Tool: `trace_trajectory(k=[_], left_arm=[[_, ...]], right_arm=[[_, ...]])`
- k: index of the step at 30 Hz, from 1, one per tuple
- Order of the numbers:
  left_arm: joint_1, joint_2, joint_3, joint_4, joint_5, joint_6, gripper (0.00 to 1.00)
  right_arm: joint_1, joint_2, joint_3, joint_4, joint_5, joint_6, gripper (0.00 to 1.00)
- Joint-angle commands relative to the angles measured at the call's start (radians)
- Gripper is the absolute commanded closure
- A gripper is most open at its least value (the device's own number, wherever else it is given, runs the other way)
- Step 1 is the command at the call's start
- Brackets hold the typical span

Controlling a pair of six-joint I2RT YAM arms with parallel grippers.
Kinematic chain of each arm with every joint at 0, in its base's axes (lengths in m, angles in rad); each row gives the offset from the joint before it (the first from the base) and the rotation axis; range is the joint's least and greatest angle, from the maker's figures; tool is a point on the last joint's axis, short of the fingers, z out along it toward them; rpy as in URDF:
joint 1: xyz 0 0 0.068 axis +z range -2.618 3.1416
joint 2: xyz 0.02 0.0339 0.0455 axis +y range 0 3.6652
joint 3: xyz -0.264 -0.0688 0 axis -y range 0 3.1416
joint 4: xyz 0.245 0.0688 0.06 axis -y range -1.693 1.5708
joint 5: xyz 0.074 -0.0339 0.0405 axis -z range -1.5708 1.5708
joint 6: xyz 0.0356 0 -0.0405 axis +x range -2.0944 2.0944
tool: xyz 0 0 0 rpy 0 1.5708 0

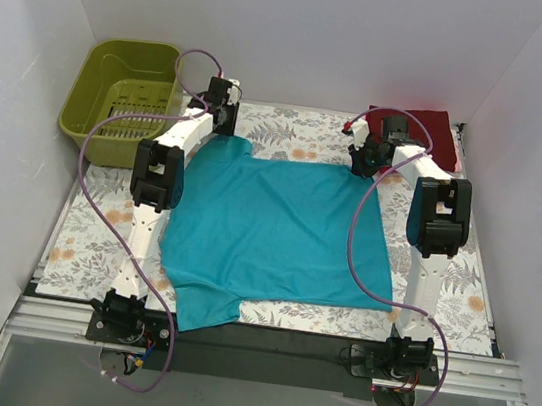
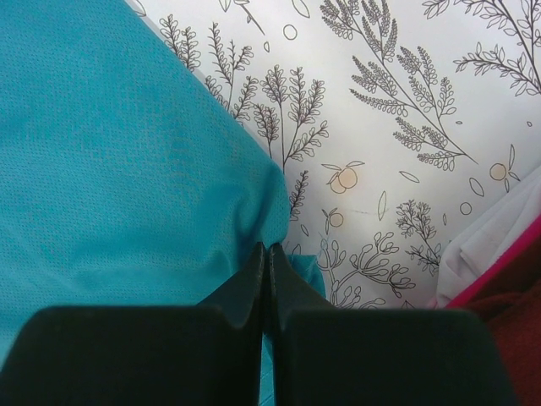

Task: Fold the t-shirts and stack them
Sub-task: Fold the tshirt

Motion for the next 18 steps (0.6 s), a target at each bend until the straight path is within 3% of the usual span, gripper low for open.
trace_trajectory(k=[1, 6, 18], left_arm=[[0.007, -0.019, 0.000, -0.048, 0.020, -0.002, 0.74], [0.007, -0.060, 0.024, -0.029, 0.032, 0.017, 1.00], [0.007, -0.285, -0.170, 0.092, 0.104, 0.075, 1.00]], right_arm=[[0.008, -0.061, 0.010, -0.009, -0.026, -0.018, 0.99], [0.005, -0.083, 0.007, -0.013, -0.022, -0.034, 0.99], [0.006, -0.152, 0.001, -0.013, -0.049, -0.040, 0.99]])
